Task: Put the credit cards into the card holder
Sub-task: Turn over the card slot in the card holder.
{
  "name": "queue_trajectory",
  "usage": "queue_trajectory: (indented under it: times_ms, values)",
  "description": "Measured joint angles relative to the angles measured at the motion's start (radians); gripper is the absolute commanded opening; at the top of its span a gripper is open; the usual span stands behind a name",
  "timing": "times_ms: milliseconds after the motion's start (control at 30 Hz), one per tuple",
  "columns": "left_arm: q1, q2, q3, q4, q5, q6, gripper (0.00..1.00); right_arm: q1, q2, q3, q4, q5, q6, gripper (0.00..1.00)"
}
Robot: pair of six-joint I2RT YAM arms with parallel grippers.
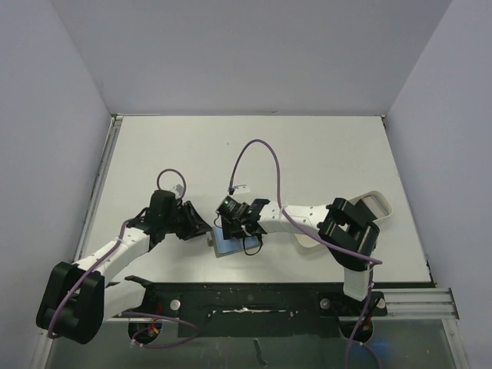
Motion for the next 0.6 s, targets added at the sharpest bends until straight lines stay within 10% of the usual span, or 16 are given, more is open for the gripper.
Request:
queue_trajectory:
  times_ms: [600]
  values:
    - [-0.016, -0.005, -0.080, 0.038, 0.002, -0.044, 0.35, 0.011, 0.013, 0.018, -0.021, 0.029, -0.005, 0.63]
